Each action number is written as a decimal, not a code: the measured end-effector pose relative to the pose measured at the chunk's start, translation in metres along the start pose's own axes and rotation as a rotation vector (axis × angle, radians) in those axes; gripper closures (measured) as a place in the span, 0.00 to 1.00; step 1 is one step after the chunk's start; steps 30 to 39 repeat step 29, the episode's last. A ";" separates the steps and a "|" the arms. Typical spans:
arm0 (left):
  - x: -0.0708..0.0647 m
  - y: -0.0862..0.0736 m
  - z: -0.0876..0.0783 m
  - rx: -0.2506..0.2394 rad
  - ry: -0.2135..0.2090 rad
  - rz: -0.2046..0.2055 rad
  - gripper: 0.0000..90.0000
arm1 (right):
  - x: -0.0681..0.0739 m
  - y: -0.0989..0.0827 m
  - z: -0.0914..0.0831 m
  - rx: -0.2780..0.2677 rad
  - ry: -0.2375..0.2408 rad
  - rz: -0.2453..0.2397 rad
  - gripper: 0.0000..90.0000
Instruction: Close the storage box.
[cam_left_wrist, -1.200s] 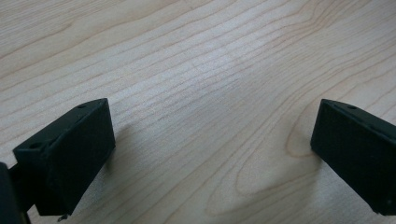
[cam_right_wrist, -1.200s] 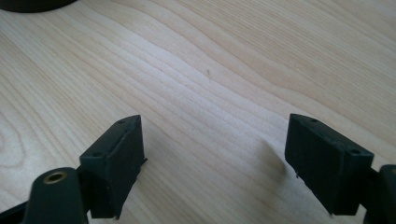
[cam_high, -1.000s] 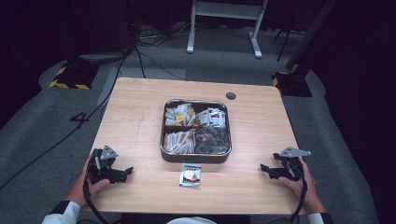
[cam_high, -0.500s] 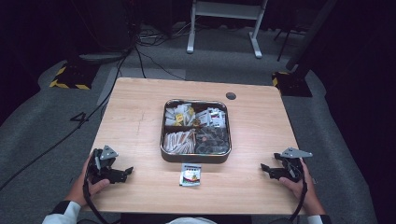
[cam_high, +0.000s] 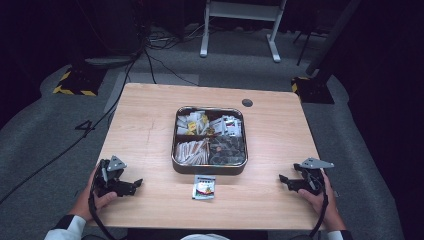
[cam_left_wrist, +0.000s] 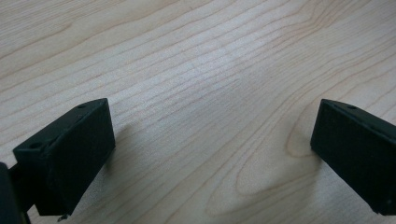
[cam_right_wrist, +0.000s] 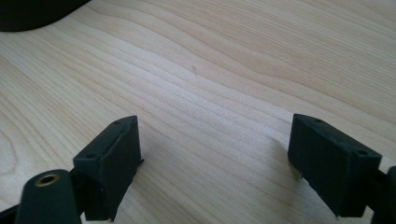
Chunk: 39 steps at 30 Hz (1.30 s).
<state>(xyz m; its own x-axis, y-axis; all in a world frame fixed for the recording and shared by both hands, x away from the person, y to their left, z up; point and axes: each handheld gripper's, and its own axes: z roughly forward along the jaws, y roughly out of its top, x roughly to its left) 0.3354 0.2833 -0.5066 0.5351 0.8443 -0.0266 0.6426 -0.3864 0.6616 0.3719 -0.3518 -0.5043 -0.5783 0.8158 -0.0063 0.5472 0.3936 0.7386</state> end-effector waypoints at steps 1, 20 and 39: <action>0.000 0.000 0.000 0.001 0.000 -0.001 0.00 | 0.000 0.000 0.000 0.000 -0.002 0.001 0.19; 0.000 0.001 0.001 -0.003 0.002 0.000 0.00 | -0.001 0.000 0.000 -0.001 -0.002 0.000 0.19; 0.000 0.001 0.001 -0.004 0.004 0.001 0.00 | -0.001 0.000 0.000 -0.001 -0.002 0.000 0.19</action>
